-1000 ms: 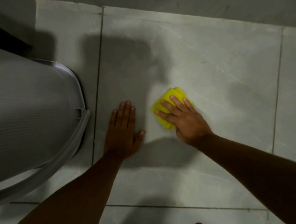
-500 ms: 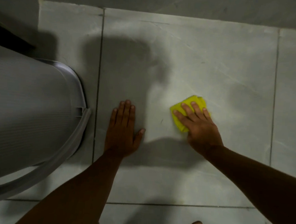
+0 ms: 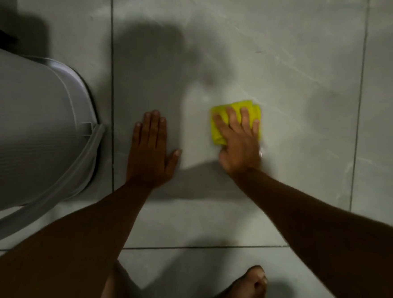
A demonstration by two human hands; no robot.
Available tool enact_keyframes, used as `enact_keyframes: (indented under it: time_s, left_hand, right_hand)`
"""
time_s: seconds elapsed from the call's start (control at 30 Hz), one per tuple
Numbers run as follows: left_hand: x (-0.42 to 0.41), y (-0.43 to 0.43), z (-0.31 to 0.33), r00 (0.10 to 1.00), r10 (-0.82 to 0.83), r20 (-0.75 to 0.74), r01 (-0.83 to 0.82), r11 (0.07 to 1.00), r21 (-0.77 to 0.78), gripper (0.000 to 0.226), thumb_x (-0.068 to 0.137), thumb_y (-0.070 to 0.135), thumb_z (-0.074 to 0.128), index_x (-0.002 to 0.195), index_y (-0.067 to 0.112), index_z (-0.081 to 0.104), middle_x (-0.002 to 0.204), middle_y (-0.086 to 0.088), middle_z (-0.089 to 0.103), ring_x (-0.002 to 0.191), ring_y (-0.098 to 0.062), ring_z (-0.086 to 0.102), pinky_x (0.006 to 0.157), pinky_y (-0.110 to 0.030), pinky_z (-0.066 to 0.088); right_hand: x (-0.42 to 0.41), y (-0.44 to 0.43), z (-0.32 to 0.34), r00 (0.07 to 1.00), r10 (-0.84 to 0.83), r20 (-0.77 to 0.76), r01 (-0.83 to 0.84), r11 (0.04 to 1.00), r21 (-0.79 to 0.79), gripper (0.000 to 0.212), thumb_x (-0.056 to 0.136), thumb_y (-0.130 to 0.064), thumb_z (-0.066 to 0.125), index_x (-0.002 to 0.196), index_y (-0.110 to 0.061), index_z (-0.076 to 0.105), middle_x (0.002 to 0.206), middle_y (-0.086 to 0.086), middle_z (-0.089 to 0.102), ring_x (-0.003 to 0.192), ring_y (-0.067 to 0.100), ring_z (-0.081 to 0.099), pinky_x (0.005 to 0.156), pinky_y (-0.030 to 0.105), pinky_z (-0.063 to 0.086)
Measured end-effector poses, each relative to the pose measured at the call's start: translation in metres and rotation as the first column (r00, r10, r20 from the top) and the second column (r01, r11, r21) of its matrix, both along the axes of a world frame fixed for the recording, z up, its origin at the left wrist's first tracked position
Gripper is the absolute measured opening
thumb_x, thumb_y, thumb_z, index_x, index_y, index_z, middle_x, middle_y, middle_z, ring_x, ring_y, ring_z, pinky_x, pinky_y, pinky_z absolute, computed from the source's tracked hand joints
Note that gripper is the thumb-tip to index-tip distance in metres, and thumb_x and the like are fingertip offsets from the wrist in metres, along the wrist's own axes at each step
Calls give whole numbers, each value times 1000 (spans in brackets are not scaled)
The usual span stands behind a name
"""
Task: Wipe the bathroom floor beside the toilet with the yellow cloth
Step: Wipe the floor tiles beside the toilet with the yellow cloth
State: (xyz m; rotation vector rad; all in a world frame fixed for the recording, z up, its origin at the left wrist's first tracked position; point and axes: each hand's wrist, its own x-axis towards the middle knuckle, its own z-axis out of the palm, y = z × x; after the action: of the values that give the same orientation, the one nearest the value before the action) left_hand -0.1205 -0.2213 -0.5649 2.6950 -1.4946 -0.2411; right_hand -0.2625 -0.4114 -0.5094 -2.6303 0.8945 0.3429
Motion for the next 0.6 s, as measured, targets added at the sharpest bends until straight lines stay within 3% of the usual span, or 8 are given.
enact_keyframes:
  time_s: [0.13,0.2,0.3,0.37,0.4,0.47,0.53,0.6]
  left_hand:
    - [2,-4,3,1000,5,-15,-5,1000,9,82,99,55,29,160,1,16,169,-23,13,159,-39,9,130,-53,9]
    - [2,-3,6,1000,14,-20,-14,1000,16,83,99,55,28,160,0,16,169,-23,13,159,-39,9,130,-53,9]
    - [1,-1,2,1000,6,-10,-6,1000,19,83,99,55,29,160,1,15,169,-23,13,159,-38,9,130,-53,9]
    - [1,0,-1,1000,-1,7,1,1000,20,83,99,55,29,160,2,14,170,-22,12,159,-38,7,130,-53,9]
    - [1,-1,0,1000,-6,3,6,1000,23,83,99,55,29,161,2,13,170,-22,11,159,-38,6,130,-53,9]
    - [2,-3,2,1000,-6,-12,6,1000,16,83,98,55,29,161,2,13,170,-22,11,159,-38,6,130,-53,8]
    - [4,-3,5,1000,4,-15,-3,1000,20,83,98,54,30,160,1,14,169,-23,12,159,-39,8,130,-53,8]
    - [3,-1,4,1000,9,-5,-9,1000,23,83,99,54,30,160,1,14,170,-23,12,159,-39,7,130,-52,7]
  right_hand:
    - [-66,52,1,920,389,44,-389,921,-3,75,77,-11,42,149,-29,34,159,5,32,148,39,20,118,61,17]
    - [-120,41,10,921,389,5,-389,921,5,80,76,0,50,148,-30,33,158,6,33,147,40,20,115,62,24]
    - [-107,-1,-2,986,-164,-42,161,986,-52,80,77,-10,57,150,-28,30,158,12,31,146,44,19,115,65,20]
    - [-45,-8,-8,852,-522,-43,520,853,-50,84,72,-22,54,151,-29,27,161,11,24,148,44,14,117,62,10]
    - [-28,3,-8,860,-509,-21,507,860,-65,83,72,-24,53,151,-29,26,162,11,22,148,43,11,117,62,7]
    - [-42,44,-14,992,-119,32,121,990,-71,82,76,-19,52,152,-29,24,162,10,21,149,43,8,118,63,8]
    - [-113,83,-5,983,184,2,-184,983,-11,94,70,-12,56,153,-33,18,164,3,16,151,37,3,119,60,12]
    - [-183,84,8,990,96,-108,-95,995,20,108,63,-8,66,153,-35,12,163,1,13,151,34,3,117,60,19]
